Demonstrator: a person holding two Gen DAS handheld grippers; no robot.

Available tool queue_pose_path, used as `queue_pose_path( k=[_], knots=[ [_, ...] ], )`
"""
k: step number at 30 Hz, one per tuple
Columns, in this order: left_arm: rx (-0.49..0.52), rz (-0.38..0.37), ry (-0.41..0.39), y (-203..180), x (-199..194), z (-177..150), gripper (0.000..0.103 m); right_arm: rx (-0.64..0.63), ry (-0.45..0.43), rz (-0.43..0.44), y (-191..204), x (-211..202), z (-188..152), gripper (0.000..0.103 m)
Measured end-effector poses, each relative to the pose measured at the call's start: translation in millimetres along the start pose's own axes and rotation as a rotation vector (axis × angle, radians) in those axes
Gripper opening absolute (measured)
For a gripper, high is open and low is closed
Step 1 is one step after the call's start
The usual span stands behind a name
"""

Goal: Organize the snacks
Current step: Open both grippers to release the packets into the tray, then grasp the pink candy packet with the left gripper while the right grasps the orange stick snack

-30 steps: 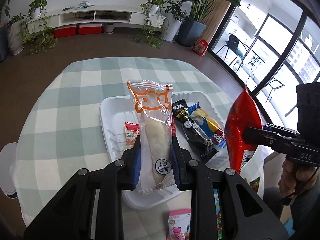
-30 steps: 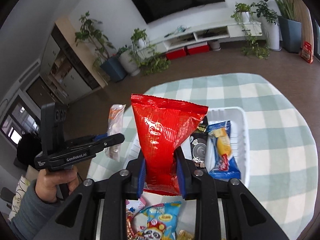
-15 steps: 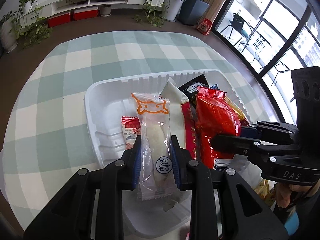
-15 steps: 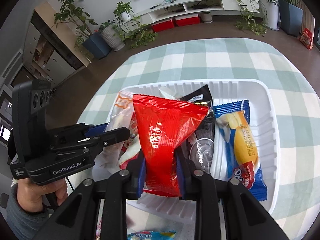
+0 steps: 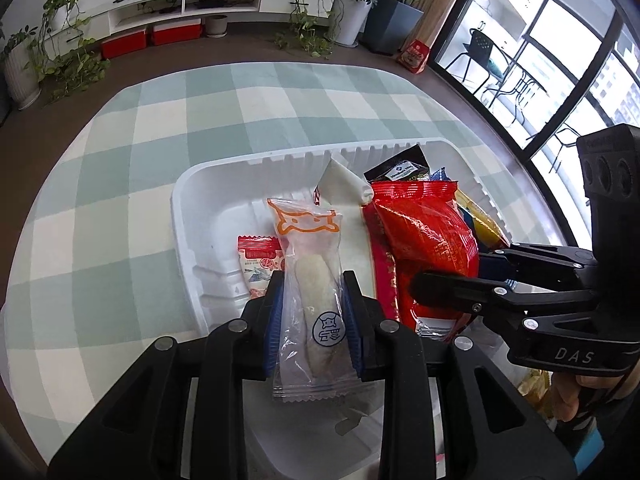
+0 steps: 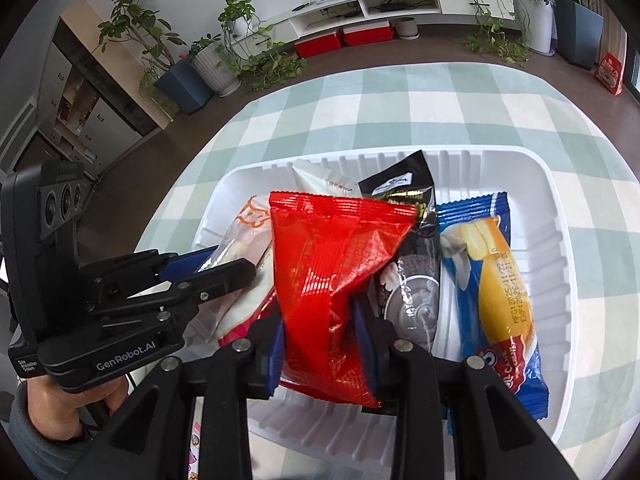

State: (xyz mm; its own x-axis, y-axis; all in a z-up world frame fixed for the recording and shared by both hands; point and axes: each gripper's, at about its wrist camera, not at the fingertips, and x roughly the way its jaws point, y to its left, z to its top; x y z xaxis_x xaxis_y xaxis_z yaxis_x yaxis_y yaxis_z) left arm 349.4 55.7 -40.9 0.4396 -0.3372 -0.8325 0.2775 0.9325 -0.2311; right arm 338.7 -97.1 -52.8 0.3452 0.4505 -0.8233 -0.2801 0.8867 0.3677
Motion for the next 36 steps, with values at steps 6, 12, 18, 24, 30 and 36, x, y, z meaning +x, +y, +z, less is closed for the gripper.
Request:
queue_pose_path(
  k=[6, 12, 18, 24, 30, 36],
  knots=[
    [-0.014, 0.006, -0.022, 1, -4, -3, 0.045, -0.016, -0.005, -0.025, 3, -4, -1, 0.043],
    [-0.024, -0.002, -0.045, 0, -15, -8, 0.056, -0.026, -0.027, -0.026, 4, -14, -2, 0.046],
    [-0.002, -0.013, -0.11, -14, -51, -22, 0.075, -0.023, -0.107, -0.003, 10, -57, -5, 0.062],
    [0.044, 0.003, -0.231, -36, -99, -61, 0.103, 0.043, -0.281, 0.126, 5, -128, -28, 0.09],
    [0.025, 0.079, -0.251, -49, -128, -113, 0.103, 0.1, -0.322, 0.232, -8, -173, -85, 0.099],
    [-0.085, 0.084, -0.222, -51, -137, -176, 0.103, 0.144, -0.384, 0.182, -25, -198, -169, 0.099]
  ],
)
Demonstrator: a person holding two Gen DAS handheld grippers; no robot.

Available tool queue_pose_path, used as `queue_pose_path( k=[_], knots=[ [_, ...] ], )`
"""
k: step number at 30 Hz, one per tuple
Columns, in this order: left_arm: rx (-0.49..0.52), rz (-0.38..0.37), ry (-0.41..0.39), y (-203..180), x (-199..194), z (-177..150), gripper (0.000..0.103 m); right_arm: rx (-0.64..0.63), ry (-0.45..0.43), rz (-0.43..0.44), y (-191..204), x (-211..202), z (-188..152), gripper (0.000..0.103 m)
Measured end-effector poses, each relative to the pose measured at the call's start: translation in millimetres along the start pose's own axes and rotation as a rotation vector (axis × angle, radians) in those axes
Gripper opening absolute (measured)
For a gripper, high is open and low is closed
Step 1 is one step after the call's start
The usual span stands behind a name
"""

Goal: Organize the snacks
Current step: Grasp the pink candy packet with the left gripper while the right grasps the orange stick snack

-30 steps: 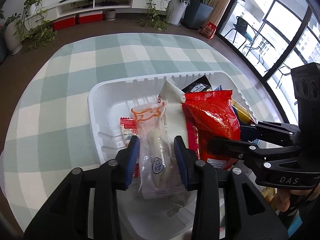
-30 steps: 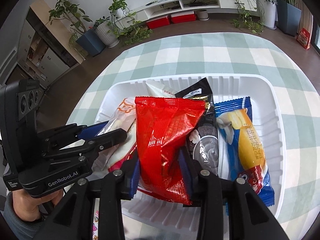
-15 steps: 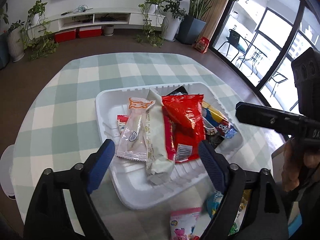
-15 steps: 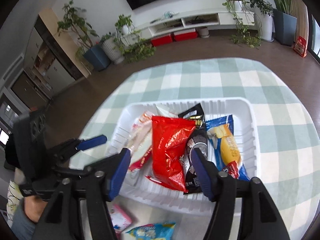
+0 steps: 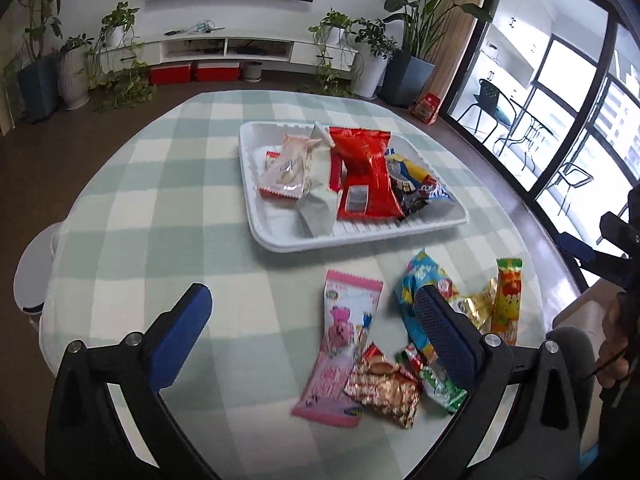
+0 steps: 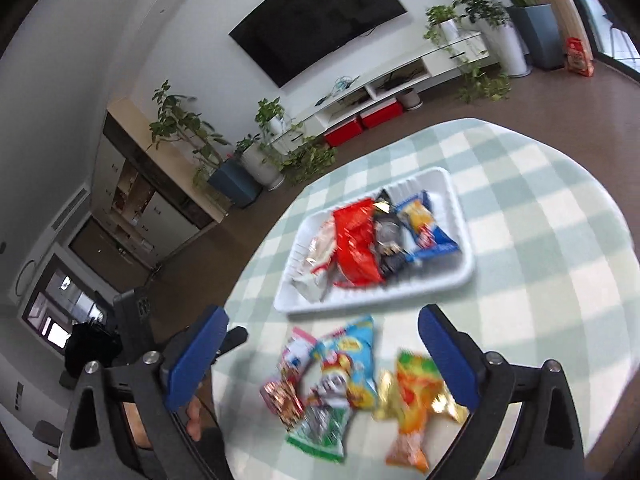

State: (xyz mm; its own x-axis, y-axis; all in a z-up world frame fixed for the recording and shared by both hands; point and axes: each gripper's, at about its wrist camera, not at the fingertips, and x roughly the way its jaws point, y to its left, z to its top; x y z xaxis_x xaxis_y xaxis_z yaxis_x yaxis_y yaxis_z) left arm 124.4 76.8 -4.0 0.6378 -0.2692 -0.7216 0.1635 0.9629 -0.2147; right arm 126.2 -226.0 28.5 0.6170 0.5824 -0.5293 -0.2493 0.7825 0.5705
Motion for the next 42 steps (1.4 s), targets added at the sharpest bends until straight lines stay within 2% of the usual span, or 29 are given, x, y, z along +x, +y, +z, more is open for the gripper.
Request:
queue_pose_path(
  k=[3, 6, 9, 19, 24, 28, 30, 32, 34, 39, 42],
  knots=[
    [-0.012, 0.02, 0.008, -2, -8, -23, 0.103, 0.017, -0.026, -0.059, -13, -20, -29, 0.099],
    [-0.002, 0.06, 0.024, -6, -10, -42, 0.103, -0.005, -0.011, -0.156, -20, -27, -53, 0.099],
    [-0.034, 0.059, 0.031, -4, -11, -56, 0.103, -0.039, 0.004, -0.217, -22, -27, -68, 0.099],
    [-0.022, 0.073, 0.039, -12, -14, -70, 0.103, -0.103, 0.033, -0.273, -13, -13, -94, 0.098],
    [0.02, 0.06, 0.039, -18, -7, -61, 0.103, -0.111, 0.048, -0.292, -13, -12, -99, 0.098],
    [0.067, 0.059, 0.07, -21, 7, -47, 0.102, -0.123, 0.072, -0.306, -13, -8, -103, 0.091],
    [0.097, 0.056, 0.091, -23, 17, -38, 0.096, -0.127, 0.085, -0.299, -13, -6, -104, 0.088],
    [0.113, 0.047, 0.122, -23, 29, -30, 0.08, -0.13, 0.092, -0.293, -12, -5, -105, 0.086],
    [0.135, 0.044, 0.16, -23, 42, -22, 0.071, -0.132, 0.096, -0.289, -12, -3, -106, 0.085],
    [0.175, 0.055, 0.233, -23, 68, -18, 0.069, -0.132, 0.1, -0.29, -12, -2, -106, 0.084],
    [0.185, 0.06, 0.254, -21, 77, -20, 0.063, -0.127, 0.103, -0.292, -13, -1, -106, 0.084]
  ],
)
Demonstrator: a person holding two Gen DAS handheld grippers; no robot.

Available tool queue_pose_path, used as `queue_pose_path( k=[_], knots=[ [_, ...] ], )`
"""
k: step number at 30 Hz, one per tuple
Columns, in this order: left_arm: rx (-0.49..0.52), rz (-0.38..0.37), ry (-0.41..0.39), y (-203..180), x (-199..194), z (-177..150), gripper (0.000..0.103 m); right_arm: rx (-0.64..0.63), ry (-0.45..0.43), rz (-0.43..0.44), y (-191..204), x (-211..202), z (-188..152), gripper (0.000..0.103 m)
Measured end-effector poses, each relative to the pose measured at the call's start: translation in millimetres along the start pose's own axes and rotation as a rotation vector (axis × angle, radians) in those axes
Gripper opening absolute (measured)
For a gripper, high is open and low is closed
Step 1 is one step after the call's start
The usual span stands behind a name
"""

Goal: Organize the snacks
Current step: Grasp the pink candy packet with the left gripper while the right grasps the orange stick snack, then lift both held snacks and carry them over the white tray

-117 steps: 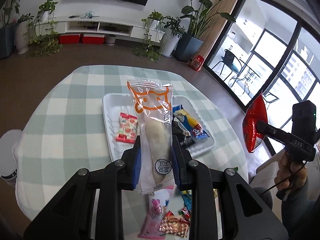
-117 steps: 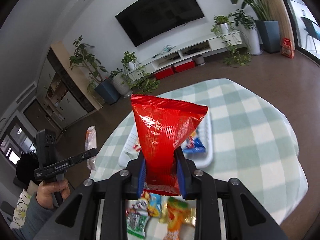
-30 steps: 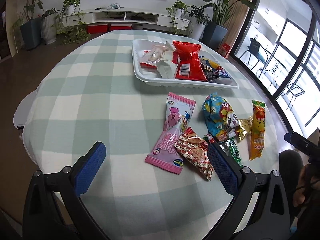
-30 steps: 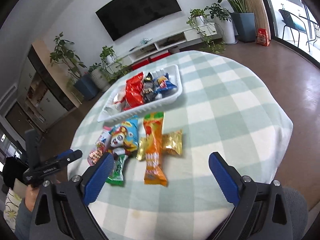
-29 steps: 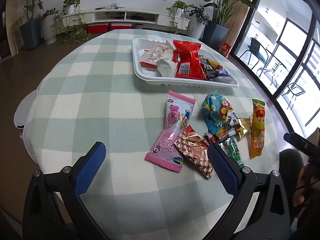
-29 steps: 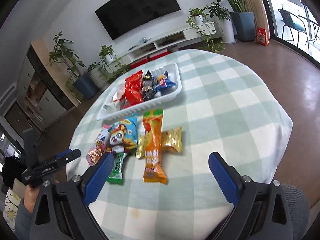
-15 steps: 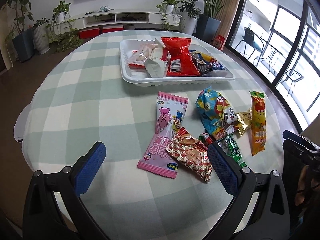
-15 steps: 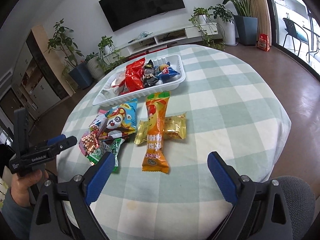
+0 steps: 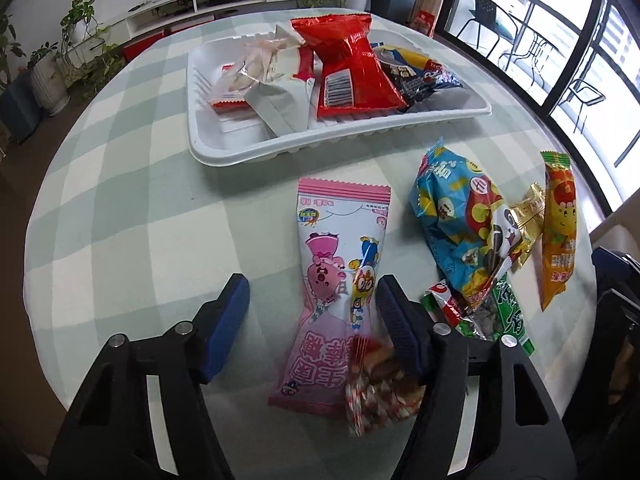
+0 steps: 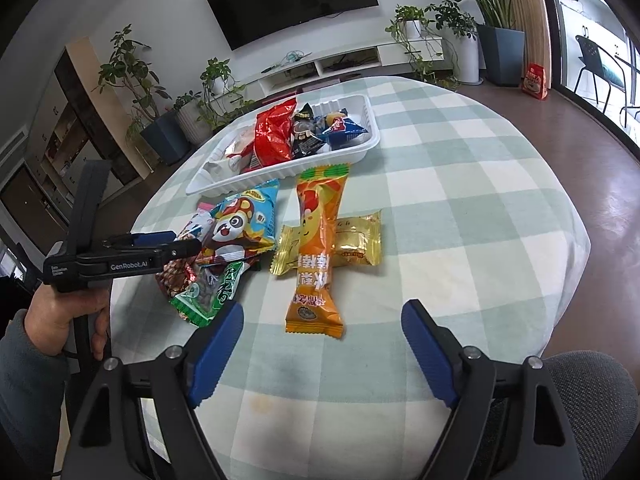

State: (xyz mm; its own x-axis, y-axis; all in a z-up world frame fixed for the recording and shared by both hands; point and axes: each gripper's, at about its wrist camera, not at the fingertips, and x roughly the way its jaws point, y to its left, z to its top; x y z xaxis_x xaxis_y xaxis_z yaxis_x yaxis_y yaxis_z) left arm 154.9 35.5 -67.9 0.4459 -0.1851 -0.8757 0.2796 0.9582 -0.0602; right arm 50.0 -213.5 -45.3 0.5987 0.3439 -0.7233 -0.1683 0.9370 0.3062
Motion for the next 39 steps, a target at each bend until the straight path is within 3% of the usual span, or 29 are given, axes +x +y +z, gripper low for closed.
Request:
queue_pose_path(
  k=[3, 8, 11, 25, 34, 39],
  knots=[
    [0.015, 0.017, 0.007, 0, 3, 4, 0.058, -0.005, 0.008, -0.004, 1, 2, 0, 0.083],
    [0.047, 0.034, 0.013, 0, 3, 6, 0.036, -0.009, 0.011, -0.009, 4, 4, 1, 0.081],
    [0.056, 0.035, 0.008, -2, 0, 3, 0.029, -0.009, 0.006, -0.017, 4, 5, 2, 0.081],
    [-0.009, -0.008, -0.063, 10, -21, -19, 0.024, -0.034, 0.03, -0.068, 4, 23, 19, 0.079],
    [-0.079, -0.08, -0.104, 18, -36, -35, 0.024, -0.037, 0.09, -0.061, 9, 45, 29, 0.064],
    [-0.1, -0.101, -0.117, 19, -40, -39, 0.024, -0.006, 0.129, -0.033, 8, 54, 25, 0.046]
  ],
)
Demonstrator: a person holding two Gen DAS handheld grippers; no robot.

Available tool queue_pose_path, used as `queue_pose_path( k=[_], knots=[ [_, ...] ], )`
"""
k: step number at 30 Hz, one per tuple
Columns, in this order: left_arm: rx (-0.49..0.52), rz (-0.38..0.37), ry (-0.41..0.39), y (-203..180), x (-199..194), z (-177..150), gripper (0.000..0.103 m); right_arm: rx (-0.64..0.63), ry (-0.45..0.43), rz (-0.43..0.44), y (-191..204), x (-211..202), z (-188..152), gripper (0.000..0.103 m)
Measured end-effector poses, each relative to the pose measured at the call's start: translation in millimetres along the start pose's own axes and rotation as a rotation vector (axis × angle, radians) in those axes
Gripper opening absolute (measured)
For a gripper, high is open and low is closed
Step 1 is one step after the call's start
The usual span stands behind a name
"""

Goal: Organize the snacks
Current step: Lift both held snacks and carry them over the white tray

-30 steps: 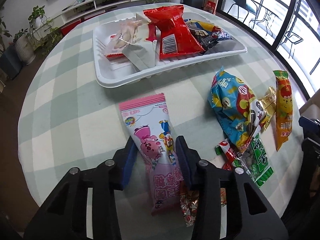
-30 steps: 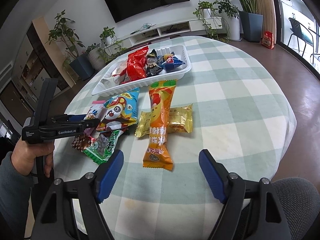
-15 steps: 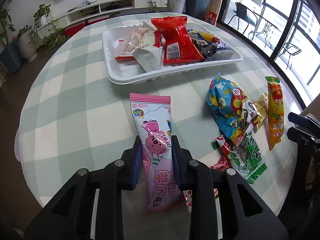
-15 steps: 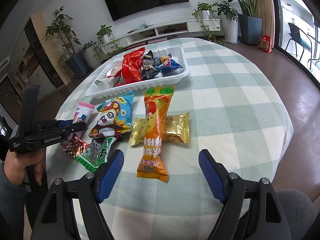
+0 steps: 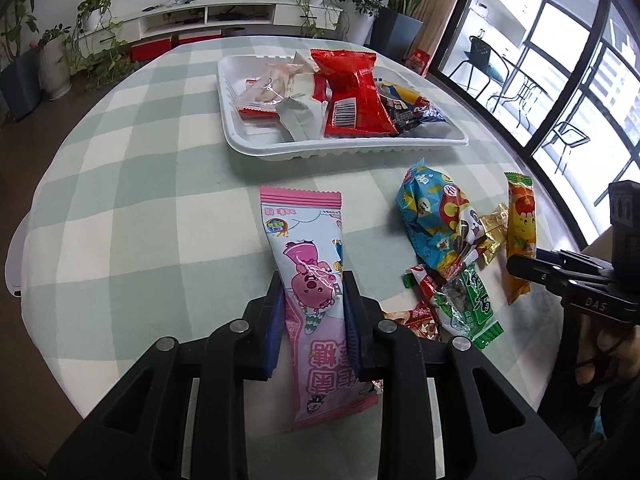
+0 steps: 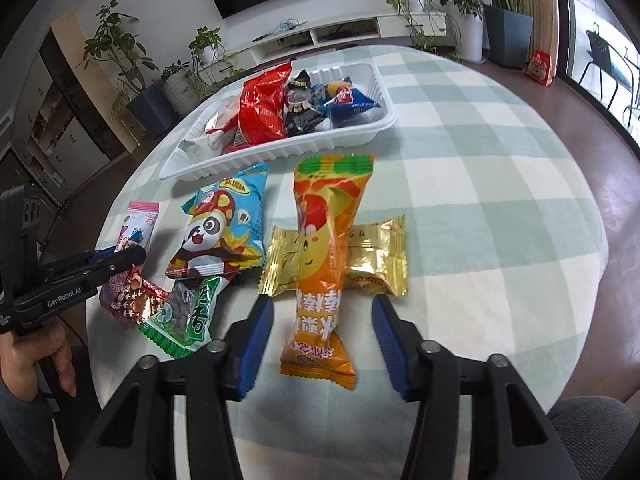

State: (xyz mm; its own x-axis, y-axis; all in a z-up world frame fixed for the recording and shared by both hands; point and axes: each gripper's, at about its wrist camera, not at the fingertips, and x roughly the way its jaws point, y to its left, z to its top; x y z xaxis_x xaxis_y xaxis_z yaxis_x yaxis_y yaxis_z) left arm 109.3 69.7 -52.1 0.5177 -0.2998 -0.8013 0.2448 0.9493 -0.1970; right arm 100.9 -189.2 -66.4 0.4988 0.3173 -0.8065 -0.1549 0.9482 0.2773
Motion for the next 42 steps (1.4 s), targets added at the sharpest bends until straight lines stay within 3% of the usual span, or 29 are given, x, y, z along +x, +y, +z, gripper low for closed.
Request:
queue_pose_path(
  k=[5, 7, 32, 38, 42],
  knots=[
    [-0.009, -0.013, -0.004, 0, -1, -3, 0.024, 0.021, 0.008, 0.019, -5, 3, -1, 0.029],
    [-0.013, -0.021, -0.007, 0, -2, -4, 0.024, 0.025, 0.008, 0.023, -7, 3, -1, 0.026],
    [-0.143, -0.129, -0.119, 22, -44, -10, 0.024, 0.097, -0.069, 0.158, -15, -41, 0, 0.024],
    [-0.153, -0.148, -0.154, 28, -57, 7, 0.024, 0.127, -0.095, 0.15, -34, -50, 14, 0.024],
    [-0.135, -0.148, -0.183, 30, -64, 34, 0.024, 0.141, -0.14, 0.118, -55, -61, 42, 0.024]
  ],
)
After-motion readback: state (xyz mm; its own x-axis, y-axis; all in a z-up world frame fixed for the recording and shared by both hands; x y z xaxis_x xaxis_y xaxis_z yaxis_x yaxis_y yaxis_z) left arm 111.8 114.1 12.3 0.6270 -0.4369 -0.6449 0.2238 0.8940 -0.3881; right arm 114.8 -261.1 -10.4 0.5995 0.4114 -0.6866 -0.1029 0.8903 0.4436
